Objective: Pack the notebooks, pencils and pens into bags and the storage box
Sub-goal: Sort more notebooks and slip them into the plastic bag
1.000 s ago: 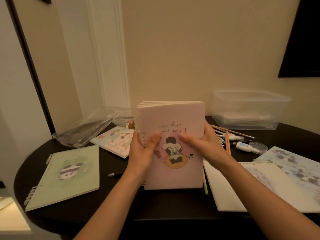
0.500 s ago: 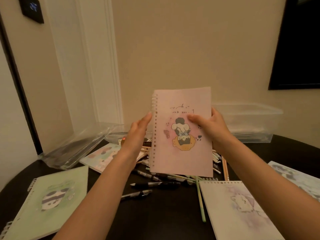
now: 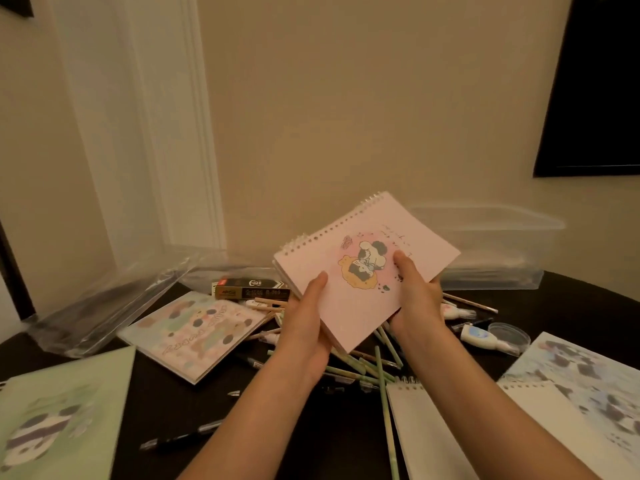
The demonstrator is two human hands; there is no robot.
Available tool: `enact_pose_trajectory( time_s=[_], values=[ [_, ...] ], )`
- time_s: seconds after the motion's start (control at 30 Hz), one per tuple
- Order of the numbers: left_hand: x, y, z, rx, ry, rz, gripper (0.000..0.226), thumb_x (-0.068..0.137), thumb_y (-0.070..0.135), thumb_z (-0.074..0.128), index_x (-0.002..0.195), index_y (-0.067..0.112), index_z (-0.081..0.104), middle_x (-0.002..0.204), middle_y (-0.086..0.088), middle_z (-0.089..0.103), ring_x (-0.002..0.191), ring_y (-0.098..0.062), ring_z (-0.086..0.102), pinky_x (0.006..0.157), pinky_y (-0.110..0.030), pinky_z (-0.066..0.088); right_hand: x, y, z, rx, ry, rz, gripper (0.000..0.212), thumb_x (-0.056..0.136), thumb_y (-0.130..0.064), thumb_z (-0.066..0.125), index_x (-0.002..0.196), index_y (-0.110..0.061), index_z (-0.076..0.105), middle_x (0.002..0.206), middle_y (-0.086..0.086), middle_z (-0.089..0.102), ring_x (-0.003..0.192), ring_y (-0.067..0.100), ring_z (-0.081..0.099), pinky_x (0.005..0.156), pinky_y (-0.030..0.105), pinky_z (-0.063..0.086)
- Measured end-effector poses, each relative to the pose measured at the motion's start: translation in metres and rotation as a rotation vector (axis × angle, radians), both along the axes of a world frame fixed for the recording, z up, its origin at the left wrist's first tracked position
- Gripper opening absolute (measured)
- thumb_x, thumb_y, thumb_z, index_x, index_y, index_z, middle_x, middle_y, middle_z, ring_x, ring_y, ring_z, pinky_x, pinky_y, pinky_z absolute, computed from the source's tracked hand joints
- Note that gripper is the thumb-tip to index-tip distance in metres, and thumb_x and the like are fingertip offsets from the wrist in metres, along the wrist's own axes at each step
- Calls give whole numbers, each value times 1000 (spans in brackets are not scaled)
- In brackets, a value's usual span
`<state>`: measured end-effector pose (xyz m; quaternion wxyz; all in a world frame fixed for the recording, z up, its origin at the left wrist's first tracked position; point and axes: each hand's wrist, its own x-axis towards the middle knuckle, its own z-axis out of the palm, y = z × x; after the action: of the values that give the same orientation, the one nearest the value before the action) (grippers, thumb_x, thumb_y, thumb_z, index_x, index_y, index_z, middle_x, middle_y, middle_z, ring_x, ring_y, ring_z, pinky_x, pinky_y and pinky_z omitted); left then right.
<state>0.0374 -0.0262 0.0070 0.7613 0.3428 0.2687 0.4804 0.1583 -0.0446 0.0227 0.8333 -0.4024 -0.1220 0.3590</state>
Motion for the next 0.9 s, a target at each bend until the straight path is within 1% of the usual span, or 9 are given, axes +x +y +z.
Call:
enact_pose_trajectory(
  time_s=[0.13,0.23,0.3,0.37,0.47,0.57,0.67,0.77,0.9],
  values=[
    [9,17,-11,-72,107,172,40,84,36,66,120,22,54,103,-7,70,92,-29,67,84,-51,54,-3,15,-13,-3,0,-11,42,84,-14,70,119,-21,47,97,0,68,81,19,68,78,44,57],
    [11,27,-17,-84,121,189,48,82,46,65,123,22,55,102,-7,71,89,-30,69,77,-50,56,-3,26,-19,3,-17,-20,38,84,-13,69,112,-25,46,93,-5,66,82,16,67,80,42,56],
    [10,33,-22,-78,109,160,49,81,53,60,120,24,58,101,-7,72,91,-31,69,81,-53,55,-2,31,-23,-5,-14,-15,38,84,-13,69,112,-25,47,92,-5,66,81,15,67,75,39,57],
    [9,35,-24,-75,80,161,46,82,57,55,114,24,62,99,-7,73,92,-32,68,84,-51,52,-3,36,-25,-1,7,0,38,85,-12,68,114,-24,47,92,-4,67,80,16,67,71,38,57],
    [7,37,-25,-67,71,172,49,81,58,56,116,24,61,101,-7,72,94,-32,68,86,-54,52,-4,42,-26,-3,10,14,41,85,-11,68,118,-22,48,96,-2,68,83,18,68,73,39,57],
    [5,37,-26,-65,105,211,49,82,52,62,122,25,56,103,-5,72,91,-29,69,80,-53,55,-7,45,-26,-6,-6,39,40,85,-10,68,116,-22,47,93,-3,67,82,17,67,73,38,57],
    [-2,39,-28,-77,136,303,45,86,44,62,123,21,55,102,-5,71,86,-25,70,72,-43,58,-14,51,-28,-6,-27,72,39,85,-10,68,114,-24,46,99,-1,67,85,17,67,76,38,57],
    [-12,45,-28,-50,159,412,41,89,37,61,124,18,52,100,-4,70,84,-22,68,64,-35,57,-24,56,-33,-18,-42,143,39,87,-13,67,119,-21,46,104,0,68,90,18,67,80,40,57],
    [-21,51,-24,15,183,476,36,89,34,61,121,20,49,103,-4,68,88,-24,67,74,-42,57,-27,60,-34,24,-44,291,43,89,-16,64,128,-18,48,113,4,68,100,23,67,91,47,53]
  ],
)
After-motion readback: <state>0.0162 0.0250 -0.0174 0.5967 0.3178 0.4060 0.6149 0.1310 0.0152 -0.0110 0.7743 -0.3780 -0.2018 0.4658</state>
